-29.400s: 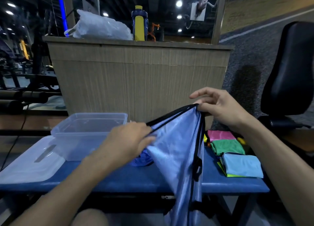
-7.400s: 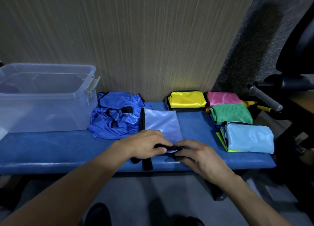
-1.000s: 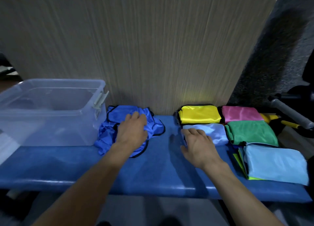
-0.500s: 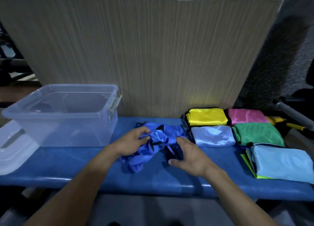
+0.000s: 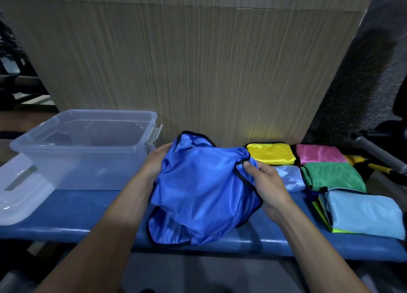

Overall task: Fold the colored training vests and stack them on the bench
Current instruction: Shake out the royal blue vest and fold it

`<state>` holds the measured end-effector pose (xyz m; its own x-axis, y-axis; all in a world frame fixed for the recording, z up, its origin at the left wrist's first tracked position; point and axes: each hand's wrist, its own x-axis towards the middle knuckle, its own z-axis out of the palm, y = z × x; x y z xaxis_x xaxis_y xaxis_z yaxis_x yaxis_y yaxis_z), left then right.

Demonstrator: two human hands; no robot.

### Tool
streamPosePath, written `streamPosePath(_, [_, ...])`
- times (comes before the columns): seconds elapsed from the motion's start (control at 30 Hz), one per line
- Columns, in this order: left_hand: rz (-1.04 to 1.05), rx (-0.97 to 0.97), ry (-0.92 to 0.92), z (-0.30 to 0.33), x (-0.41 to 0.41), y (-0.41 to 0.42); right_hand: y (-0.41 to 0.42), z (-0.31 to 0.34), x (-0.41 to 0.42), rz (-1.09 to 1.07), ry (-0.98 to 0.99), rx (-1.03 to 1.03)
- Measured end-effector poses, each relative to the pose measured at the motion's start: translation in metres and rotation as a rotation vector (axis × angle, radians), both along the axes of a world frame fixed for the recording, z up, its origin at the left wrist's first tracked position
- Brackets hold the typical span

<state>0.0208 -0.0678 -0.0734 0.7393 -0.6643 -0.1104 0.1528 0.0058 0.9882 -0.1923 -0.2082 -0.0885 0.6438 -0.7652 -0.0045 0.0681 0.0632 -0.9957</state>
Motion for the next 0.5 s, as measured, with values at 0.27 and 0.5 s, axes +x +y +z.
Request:
streamPosePath(0.27, [-0.319,0.653,-0.651,-0.045,-0.003,0.005,-0.004,0.008,-0.001,0.066,0.147,0.112])
streamPosePath(0.5, [-0.321,0.711,-0.597,-0.062,0.018,0.003,-0.012,0.011,-0.02,0.425,0.183,-0.083])
